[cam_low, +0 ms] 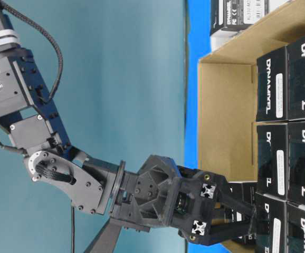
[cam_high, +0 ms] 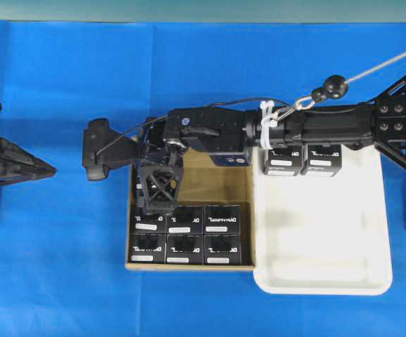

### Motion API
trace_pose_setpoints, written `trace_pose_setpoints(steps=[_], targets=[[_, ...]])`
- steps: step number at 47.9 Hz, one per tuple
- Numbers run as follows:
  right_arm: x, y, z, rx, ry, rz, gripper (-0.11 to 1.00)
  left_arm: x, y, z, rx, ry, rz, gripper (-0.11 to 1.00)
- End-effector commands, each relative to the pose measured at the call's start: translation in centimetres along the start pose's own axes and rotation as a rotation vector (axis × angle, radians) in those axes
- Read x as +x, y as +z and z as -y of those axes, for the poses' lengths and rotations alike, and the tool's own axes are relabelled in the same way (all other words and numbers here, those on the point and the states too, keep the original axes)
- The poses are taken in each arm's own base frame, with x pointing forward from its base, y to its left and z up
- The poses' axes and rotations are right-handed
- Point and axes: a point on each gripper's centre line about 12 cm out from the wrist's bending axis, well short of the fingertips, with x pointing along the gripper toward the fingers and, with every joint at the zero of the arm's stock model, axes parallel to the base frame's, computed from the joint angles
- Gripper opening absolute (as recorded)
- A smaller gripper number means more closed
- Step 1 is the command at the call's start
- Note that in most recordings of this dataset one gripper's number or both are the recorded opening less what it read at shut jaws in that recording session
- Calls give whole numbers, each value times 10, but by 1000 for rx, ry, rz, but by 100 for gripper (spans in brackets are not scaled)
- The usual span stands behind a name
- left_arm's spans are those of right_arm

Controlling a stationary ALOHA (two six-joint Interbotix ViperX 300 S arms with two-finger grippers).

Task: Pick the box from inside the cardboard box.
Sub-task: 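Close the right gripper on the black box, then lift the black box and carry it right over the white tray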

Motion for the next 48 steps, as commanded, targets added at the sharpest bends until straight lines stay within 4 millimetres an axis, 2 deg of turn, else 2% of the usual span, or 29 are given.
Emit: trace_pose_setpoints(steps=[1,8,16,23,26,36,48], targets=[[3,-1,-1,-3,0,-2,98,-1,10,0,3,-1,21,-5],[2,-1,-1,-2,0,-6,92,-1,9,0,0,-1,20,-5],[0,0,-4,-7,3,-7,67,-1,9,0,0,-1,20,-5],[-10,4,-4,-4,3,7,65,-1,10,0,2,-1,21,-5],[-20,6,-2,3,0,18,65,-1,9,0,3,-1,20,-5],[-75,9,0,10,3,34,65,-1,9,0,2,-1,20,-5],[-147,-4,-9,-7,14,19,65,-1,9,0,3,-1,20,-5]])
